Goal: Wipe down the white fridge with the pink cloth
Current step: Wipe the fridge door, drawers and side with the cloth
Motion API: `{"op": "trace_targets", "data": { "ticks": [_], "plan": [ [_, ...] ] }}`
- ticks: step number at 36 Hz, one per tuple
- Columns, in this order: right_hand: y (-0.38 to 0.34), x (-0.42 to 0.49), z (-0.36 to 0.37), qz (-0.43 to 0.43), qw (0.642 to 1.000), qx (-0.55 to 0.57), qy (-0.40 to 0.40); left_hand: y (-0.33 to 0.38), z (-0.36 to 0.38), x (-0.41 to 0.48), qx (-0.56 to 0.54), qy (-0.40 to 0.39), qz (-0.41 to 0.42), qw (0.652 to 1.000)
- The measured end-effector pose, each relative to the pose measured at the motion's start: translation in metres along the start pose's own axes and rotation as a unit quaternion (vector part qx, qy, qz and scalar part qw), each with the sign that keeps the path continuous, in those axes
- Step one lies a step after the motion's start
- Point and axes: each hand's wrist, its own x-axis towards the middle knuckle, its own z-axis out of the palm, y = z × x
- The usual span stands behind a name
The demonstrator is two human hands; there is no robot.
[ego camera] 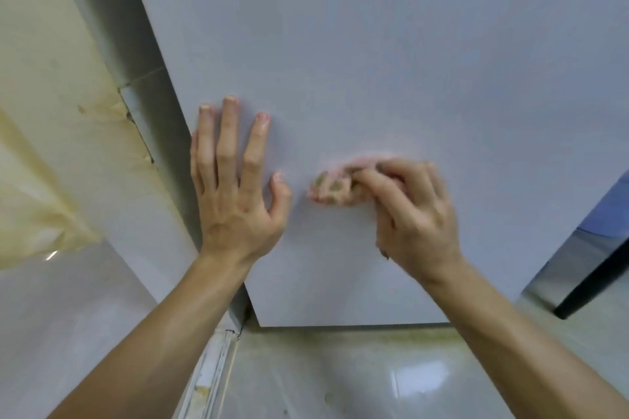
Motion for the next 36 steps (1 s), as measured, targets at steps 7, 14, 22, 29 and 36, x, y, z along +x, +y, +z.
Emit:
{"op": "trace_targets", "data": {
  "ticks": [7,14,22,29,36],
  "plan": [
    [0.031,0.080,-0.036,0.112,0.975,-0.021,0.189,0.004,-0.001,0.001,0.006,0.006,0.005,1.000],
    [0.026,-0.075,0.013,-0.072,0.996,-0.041,-0.014,0.014,0.002,0.002,0.007,0.001,0.027,1.000],
    [0.047,-0.144,0.004,-0.103,0.960,-0.057,-0.255,0.027,0.004,0.003,0.015,-0.020,0.042,0.999],
    [0.065,-0.046,-0.034,0.000,1.000,-0.018,-0.006,0.035,0.009,0.001,0.028,-0.032,0.031,0.999],
    [0.080,0.060,-0.072,0.178,0.958,-0.011,0.226,0.029,0.010,0.002,0.040,-0.031,0.047,0.998]
  ]
}}
